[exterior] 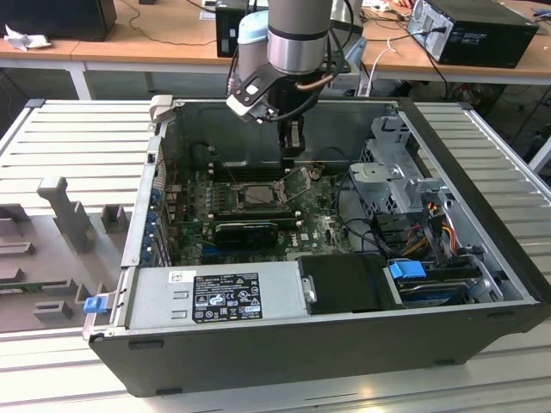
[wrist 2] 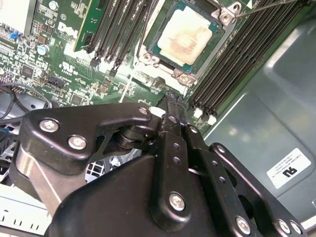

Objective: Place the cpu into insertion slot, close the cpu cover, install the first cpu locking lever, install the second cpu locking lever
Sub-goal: 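Close the cpu cover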

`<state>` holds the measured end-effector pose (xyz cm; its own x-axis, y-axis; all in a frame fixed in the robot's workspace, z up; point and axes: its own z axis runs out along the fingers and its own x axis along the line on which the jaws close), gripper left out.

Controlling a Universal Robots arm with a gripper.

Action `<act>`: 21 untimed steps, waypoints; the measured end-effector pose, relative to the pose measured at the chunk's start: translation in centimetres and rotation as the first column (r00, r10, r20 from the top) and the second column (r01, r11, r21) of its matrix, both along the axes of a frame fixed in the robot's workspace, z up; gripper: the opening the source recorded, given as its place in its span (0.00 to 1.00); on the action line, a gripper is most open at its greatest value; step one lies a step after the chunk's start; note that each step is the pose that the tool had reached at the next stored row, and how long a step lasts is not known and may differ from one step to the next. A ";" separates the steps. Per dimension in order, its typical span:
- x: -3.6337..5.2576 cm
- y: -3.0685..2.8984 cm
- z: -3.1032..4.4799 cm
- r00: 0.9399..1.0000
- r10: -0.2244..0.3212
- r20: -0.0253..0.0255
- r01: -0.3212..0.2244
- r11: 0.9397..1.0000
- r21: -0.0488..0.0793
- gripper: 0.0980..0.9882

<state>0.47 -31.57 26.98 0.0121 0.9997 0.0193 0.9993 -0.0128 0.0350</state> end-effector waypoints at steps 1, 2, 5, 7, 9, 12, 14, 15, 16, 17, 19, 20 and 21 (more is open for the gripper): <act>0.11 0.00 0.00 1.000 0.000 0.000 0.000 1.000 0.000 0.01; 0.24 0.00 0.00 1.000 0.000 0.000 0.000 1.000 0.000 0.01; 0.59 0.01 0.00 1.000 0.000 0.000 0.000 1.000 0.000 0.01; 0.79 0.01 0.00 1.000 0.000 0.000 0.000 1.000 0.000 0.01; 0.96 0.01 -0.01 1.000 0.001 0.000 -0.001 1.000 0.000 0.01; 1.25 0.01 0.00 1.000 0.002 0.000 -0.002 1.000 0.000 0.01; 1.39 0.01 0.00 1.000 0.002 0.000 -0.002 1.000 0.000 0.01; 1.49 0.01 0.00 1.000 0.002 0.000 -0.002 1.000 0.000 0.01; 1.58 0.01 0.00 1.000 0.002 0.000 -0.002 1.000 0.000 0.01; 1.65 0.01 0.00 1.000 0.002 0.000 -0.002 1.000 0.000 0.01; 2.02 0.02 0.00 1.000 0.003 0.000 -0.003 1.000 0.000 0.01; 2.20 0.02 0.00 1.000 0.003 0.000 -0.003 1.000 0.000 0.01; 2.47 0.03 0.00 1.000 0.003 0.000 -0.003 1.000 0.000 0.01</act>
